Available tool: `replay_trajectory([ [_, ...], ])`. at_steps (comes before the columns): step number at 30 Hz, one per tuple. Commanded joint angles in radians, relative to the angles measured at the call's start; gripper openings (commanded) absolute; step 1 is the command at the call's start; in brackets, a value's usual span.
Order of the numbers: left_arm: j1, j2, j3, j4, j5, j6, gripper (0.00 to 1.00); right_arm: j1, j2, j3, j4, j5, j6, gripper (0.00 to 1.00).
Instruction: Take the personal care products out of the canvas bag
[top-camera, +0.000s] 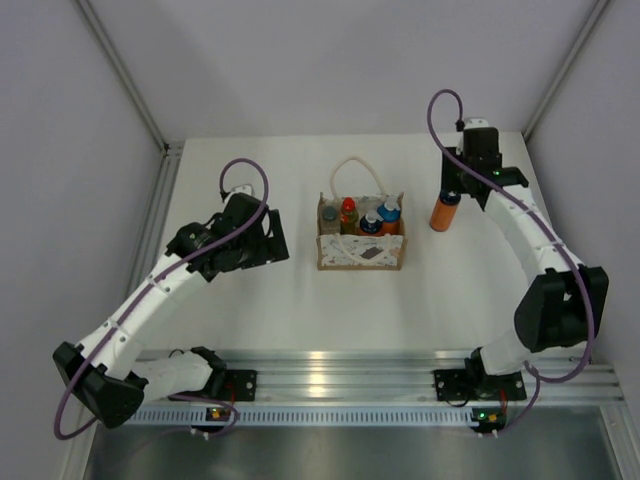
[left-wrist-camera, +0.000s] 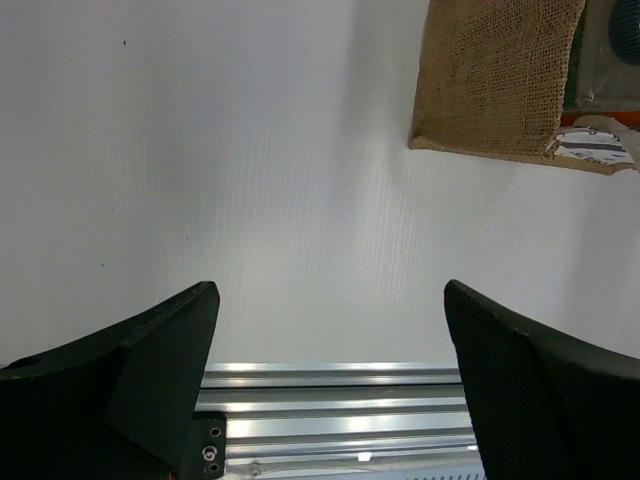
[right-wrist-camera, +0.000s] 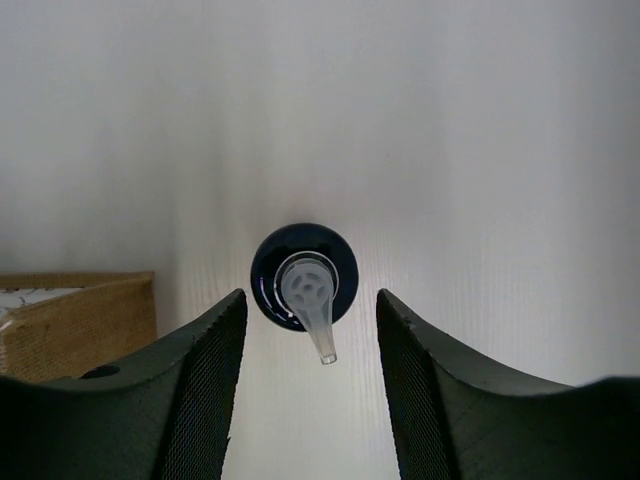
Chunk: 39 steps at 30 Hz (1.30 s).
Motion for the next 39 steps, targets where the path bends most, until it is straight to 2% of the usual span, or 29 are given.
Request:
replay_trajectory([
  [1, -0.003, -0.015, -0.014, -0.013, -0.006, 0.013, 0.98, 0.046, -0.116, 0.035, 0.069, -0.056, 0.014, 0.52],
  [7, -0.002, 0.004, -0.006, -0.012, -0.003, 0.008, 0.98, 0.192, -0.193, 0.01, 0.066, -0.09, 0.041, 0.47],
  [12, -0.002, 0.013, -0.002, -0.012, -0.004, 0.007, 0.98, 0.304, -0.152, 0.039, 0.027, -0.074, 0.083, 0.41],
  [16, -0.003, 0.013, -0.005, -0.012, -0.004, 0.004, 0.98, 0.354, -0.091, 0.09, -0.009, -0.054, 0.092, 0.39],
  [26, -0.002, -0.003, -0.023, -0.012, -0.004, -0.006, 0.98, 0.387, 0.032, 0.141, -0.089, -0.036, 0.081, 0.35],
  [39, -0.002, 0.008, -0.029, -0.012, -0.004, -0.007, 0.99, 0.39, 0.049, 0.11, -0.105, -0.008, 0.074, 0.31],
])
